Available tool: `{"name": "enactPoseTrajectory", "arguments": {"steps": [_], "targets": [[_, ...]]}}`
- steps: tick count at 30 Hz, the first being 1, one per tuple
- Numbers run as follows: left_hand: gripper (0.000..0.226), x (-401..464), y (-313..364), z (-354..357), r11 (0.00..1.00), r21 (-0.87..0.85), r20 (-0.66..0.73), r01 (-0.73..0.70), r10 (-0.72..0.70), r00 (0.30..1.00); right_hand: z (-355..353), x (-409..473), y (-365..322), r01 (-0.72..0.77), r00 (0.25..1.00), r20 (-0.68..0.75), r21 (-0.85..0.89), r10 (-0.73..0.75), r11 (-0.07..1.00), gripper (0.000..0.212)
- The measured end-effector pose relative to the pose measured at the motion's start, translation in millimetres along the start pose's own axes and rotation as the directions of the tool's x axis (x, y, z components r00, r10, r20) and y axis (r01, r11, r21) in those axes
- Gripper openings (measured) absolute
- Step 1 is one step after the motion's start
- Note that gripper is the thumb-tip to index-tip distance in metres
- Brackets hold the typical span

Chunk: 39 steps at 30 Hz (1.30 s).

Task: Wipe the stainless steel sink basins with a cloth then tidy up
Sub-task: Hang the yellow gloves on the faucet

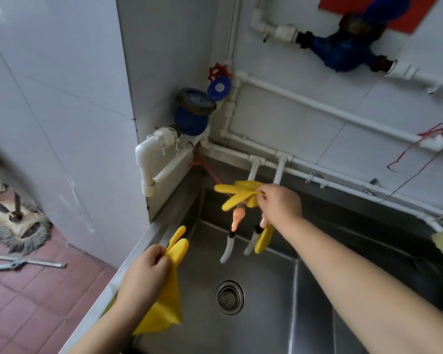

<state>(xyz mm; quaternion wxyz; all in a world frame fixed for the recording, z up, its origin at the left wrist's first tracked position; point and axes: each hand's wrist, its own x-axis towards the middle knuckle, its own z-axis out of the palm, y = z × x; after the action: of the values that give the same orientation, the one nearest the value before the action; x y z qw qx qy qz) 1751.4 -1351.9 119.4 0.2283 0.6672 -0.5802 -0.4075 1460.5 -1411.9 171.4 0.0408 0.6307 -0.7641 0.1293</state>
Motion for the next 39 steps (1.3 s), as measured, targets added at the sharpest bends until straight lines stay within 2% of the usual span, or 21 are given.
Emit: {"name": "enactPoseTrajectory", "arguments": {"steps": [5, 10, 12, 16, 21, 27, 29, 32, 35, 37, 39], "targets": [[0.014, -3.2, 23.4, -1.0, 0.994, -0.012, -0.035, -0.11, 0.11, 0.993, -38.8, -11.1, 9.0, -0.18, 0.98, -0.044, 0.216, 0.194, 0.96, 0.018], [0.013, -17.3, 69.4, 4.8, 0.938, -0.269, -0.116, -0.219, 0.194, 0.974, -74.4, -50.0, 13.5, -0.236, 0.954, -0.072, 0.418, 0.291, 0.877, 0.011], [0.012, -26.5, 90.6, 12.2, 0.896, -0.352, -0.11, -0.27, 0.247, 0.963, -87.6, -69.9, 12.0, -0.254, 0.94, -0.083, 0.477, 0.331, 0.841, 0.006], [0.009, -42.4, 127.2, 36.4, 0.857, -0.415, -0.02, -0.306, 0.328, 0.945, -105.2, -112.8, 8.3, -0.274, 0.908, -0.116, 0.563, 0.402, 0.78, 0.01], [0.011, -66.1, 148.9, 79.9, 0.841, -0.445, 0.102, -0.309, 0.39, 0.915, -113.8, -162.9, 14.1, -0.272, 0.878, -0.206, 0.527, 0.432, 0.805, 0.016], [0.011, -109.7, 166.9, 124.4, 0.816, -0.49, 0.222, -0.307, 0.458, 0.861, -122.9, -215.5, 38.9, -0.33, 0.854, -0.23, 0.451, 0.466, 0.829, 0.016], [0.009, -125.9, 173.9, 135.8, 0.802, -0.514, 0.285, -0.304, 0.494, 0.822, -132.5, -231.0, 51.2, -0.342, 0.846, -0.23, 0.458, 0.481, 0.82, 0.015], [0.012, -157.3, 186.9, 152.7, 0.77, -0.578, 0.398, -0.27, 0.555, 0.73, -147.2, -257.3, 68.4, -0.353, 0.856, -0.241, 0.372, 0.456, 0.859, 0.018], [0.021, -190.6, 200.1, 175.2, 0.754, -0.569, 0.409, -0.33, 0.607, 0.681, -161.1, -290.1, 91.4, -0.338, 0.884, -0.23, 0.289, 0.407, 0.896, 0.024], [0.024, -213.7, 208.6, 192.4, 0.737, -0.578, 0.424, -0.35, 0.637, 0.644, -171.3, -315.7, 111.2, -0.311, 0.903, -0.173, 0.369, 0.393, 0.876, 0.027], [0.027, -239.7, 216.8, 212.1, 0.727, -0.565, 0.444, -0.39, 0.666, 0.599, -184.7, -346.3, 134.1, -0.324, 0.892, -0.123, 0.499, 0.436, 0.804, 0.03]]}}
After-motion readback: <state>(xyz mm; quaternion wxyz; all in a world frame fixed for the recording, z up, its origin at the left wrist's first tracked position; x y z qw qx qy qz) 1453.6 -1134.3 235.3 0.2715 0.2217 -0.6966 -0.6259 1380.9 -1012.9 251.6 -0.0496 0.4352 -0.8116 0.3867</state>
